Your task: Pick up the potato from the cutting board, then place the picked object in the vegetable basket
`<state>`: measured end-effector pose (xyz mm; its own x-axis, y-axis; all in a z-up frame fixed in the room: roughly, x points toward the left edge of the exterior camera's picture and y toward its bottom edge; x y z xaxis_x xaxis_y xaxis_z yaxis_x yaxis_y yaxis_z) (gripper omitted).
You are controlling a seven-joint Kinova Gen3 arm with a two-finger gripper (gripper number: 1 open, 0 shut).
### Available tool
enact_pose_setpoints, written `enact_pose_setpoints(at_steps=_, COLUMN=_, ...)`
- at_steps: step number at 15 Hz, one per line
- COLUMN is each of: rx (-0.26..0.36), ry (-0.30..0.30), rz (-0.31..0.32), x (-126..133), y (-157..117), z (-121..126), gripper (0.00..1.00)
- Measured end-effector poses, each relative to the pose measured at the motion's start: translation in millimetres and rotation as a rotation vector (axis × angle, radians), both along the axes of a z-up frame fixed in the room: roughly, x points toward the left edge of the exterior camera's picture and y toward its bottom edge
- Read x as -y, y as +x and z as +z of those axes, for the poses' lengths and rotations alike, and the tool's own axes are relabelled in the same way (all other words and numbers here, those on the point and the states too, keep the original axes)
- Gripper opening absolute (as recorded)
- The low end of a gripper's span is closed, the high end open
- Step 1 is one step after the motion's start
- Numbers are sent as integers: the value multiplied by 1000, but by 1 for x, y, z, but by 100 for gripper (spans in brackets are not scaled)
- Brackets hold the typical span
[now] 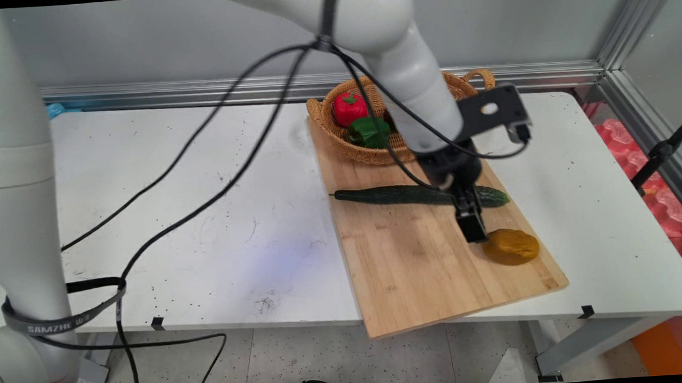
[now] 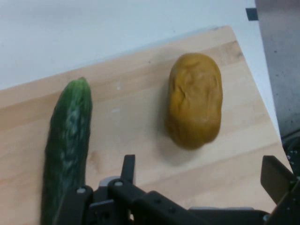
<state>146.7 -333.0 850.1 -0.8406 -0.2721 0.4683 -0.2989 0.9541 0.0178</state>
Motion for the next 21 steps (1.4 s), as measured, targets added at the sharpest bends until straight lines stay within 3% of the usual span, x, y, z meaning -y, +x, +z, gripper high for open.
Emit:
enact_pose_setpoints(at_steps=4, rx=21, ry=12, rz=-5, x=10, y=-32, z=-24, gripper=100)
enact_pose_setpoints(at_steps=14, rx=54, ry=37, rz=-20, x=27, y=-77, z=-64, gripper=100)
enact_pose_setpoints(at_steps=15, rx=54, ry=37, rz=-25, x=28, y=-79, z=-65, gripper=0)
enact_pose_setpoints(at_steps=21, rx=33, ry=26, rz=-45, x=28, y=-76, z=-47, gripper=0)
